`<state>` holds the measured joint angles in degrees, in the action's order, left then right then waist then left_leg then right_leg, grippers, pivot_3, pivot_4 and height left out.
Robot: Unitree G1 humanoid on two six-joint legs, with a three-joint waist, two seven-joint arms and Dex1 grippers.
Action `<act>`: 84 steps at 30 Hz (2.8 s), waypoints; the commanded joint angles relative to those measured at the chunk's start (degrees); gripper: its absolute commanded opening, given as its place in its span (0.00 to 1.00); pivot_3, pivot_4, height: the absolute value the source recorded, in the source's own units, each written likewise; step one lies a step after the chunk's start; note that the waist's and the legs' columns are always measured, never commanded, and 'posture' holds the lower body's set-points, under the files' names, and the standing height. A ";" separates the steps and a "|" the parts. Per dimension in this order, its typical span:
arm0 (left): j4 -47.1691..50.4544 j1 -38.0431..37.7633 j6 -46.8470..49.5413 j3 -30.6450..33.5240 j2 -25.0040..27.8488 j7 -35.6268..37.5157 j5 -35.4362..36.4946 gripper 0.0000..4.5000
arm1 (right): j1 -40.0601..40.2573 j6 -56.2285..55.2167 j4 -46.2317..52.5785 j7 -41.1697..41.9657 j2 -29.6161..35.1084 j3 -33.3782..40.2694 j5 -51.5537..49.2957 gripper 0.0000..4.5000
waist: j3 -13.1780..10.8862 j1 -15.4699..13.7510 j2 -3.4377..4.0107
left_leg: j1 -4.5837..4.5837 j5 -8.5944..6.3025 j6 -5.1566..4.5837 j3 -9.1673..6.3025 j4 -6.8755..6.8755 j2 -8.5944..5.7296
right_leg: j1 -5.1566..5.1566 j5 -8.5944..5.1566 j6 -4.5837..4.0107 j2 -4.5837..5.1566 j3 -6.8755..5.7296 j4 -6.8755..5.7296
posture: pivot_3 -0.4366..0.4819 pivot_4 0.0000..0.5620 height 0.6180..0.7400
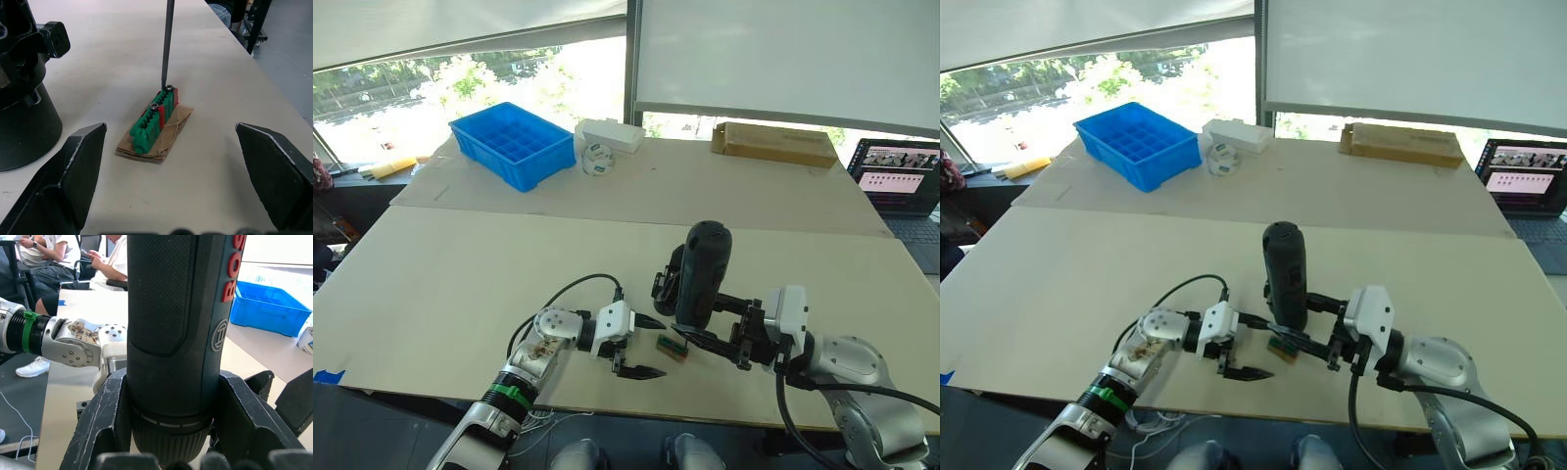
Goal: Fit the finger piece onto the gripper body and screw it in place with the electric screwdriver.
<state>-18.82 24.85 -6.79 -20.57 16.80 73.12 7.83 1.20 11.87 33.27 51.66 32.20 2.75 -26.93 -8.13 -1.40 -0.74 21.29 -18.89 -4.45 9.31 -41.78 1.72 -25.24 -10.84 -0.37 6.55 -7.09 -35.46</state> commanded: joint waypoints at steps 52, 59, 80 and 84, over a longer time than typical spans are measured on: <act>0.19 -1.05 1.82 -2.31 -0.37 0.17 -0.85 1.00 | 1.85 -1.65 5.22 -1.01 1.26 1.45 -5.30 0.43 | -0.01 -0.12 0.02 | 0.12 -0.09 -0.14 -0.03 0.03 0.00 | 0.06 0.11 0.13 0.07 -0.04 0.40 | 0.48 0.27 1.00; 0.05 -1.11 1.78 -2.38 -0.36 0.28 -0.89 1.00 | 1.40 -2.00 4.42 -0.90 1.10 1.54 -4.56 0.43 | -0.01 -0.12 0.02 | 0.12 -0.09 -0.14 -0.03 0.03 0.00 | 0.06 0.11 0.13 0.06 -0.04 0.40 | 0.48 0.27 1.00; -0.43 -1.23 1.62 -2.52 -0.49 0.47 -0.90 1.00 | 0.75 -1.72 4.25 -0.71 1.45 1.81 -4.25 0.43 | -0.01 -0.12 0.02 | 0.12 -0.09 -0.14 -0.04 0.03 0.00 | 0.06 0.11 0.13 0.06 -0.04 0.40 | 0.48 0.27 1.00; -0.59 -1.18 1.55 -2.52 -0.58 0.40 -0.96 1.00 | 0.62 -1.76 4.14 -0.60 1.60 1.81 -4.25 0.43 | -0.01 -0.13 0.02 | 0.12 -0.09 -0.15 -0.03 0.03 0.00 | 0.06 0.11 0.13 0.07 -0.04 0.41 | 0.48 0.27 1.00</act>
<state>-18.28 24.82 -5.71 -21.00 16.73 73.22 7.85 2.89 12.25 35.94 51.05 33.40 2.76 -30.51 -8.13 -1.53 -0.73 21.41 -18.99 -4.60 9.27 -41.75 1.72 -25.17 -10.73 -0.24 6.62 -7.13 -35.05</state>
